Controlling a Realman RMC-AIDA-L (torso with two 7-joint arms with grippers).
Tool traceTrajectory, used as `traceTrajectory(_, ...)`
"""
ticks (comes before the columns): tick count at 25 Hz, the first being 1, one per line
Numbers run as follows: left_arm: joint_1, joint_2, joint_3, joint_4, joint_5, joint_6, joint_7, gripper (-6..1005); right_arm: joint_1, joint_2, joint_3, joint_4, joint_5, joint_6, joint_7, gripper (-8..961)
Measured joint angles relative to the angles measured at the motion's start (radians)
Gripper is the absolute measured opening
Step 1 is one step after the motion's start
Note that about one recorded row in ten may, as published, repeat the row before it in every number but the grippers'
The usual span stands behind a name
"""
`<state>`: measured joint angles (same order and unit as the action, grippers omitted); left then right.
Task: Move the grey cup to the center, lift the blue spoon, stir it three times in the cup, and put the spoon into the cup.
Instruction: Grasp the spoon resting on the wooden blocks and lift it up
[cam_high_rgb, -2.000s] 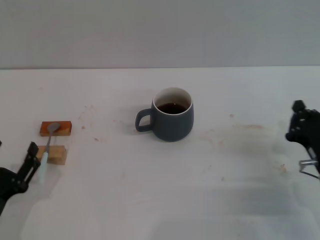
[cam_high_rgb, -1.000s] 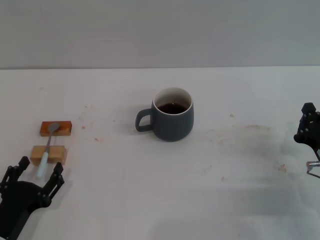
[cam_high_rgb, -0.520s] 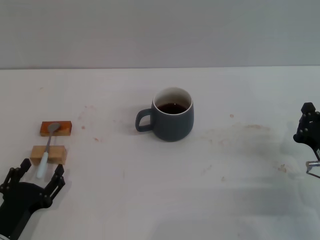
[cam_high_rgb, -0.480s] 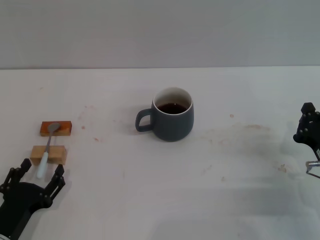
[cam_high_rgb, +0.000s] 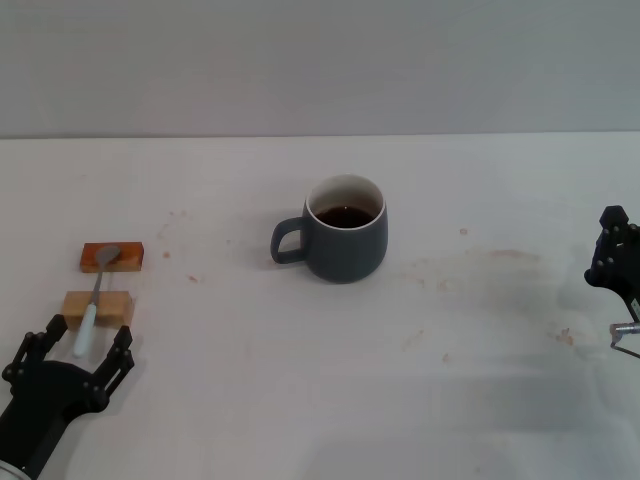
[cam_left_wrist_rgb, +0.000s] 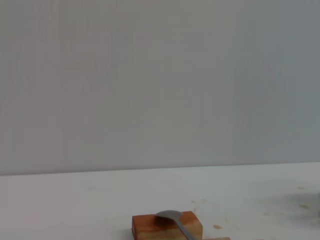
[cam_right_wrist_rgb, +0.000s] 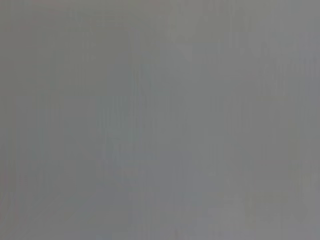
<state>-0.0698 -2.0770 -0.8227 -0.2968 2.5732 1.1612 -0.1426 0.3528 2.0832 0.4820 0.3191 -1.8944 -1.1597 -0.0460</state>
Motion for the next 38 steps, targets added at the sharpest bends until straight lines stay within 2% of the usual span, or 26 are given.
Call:
traceTrajectory(11,-0.001,0.000,0.002,0.001,-0.001,-0.001,0.000,804,-0.003,0.000,-0.003,-0.001,0.000,0.000,0.000,-2)
traceTrajectory(16,-0.001,0.001,0.002,0.001,-0.001,0.000,0.000,649,-0.003,0.000,-0.003,-0.002,0.000,0.000,0.000,-2)
traceTrajectory(35,-0.004,0.003,0.006,0.006,-0.001,-0.002,0.000,568,-0.005,0.000,-0.003,-0.002,0.000,0.000,0.000,-2)
traceTrajectory(38,-0.004,0.003,0.005,0.006,-0.001,-0.002,0.000,524,-0.005,0.000,-0.004,-0.002,0.000,0.000,0.000,-2)
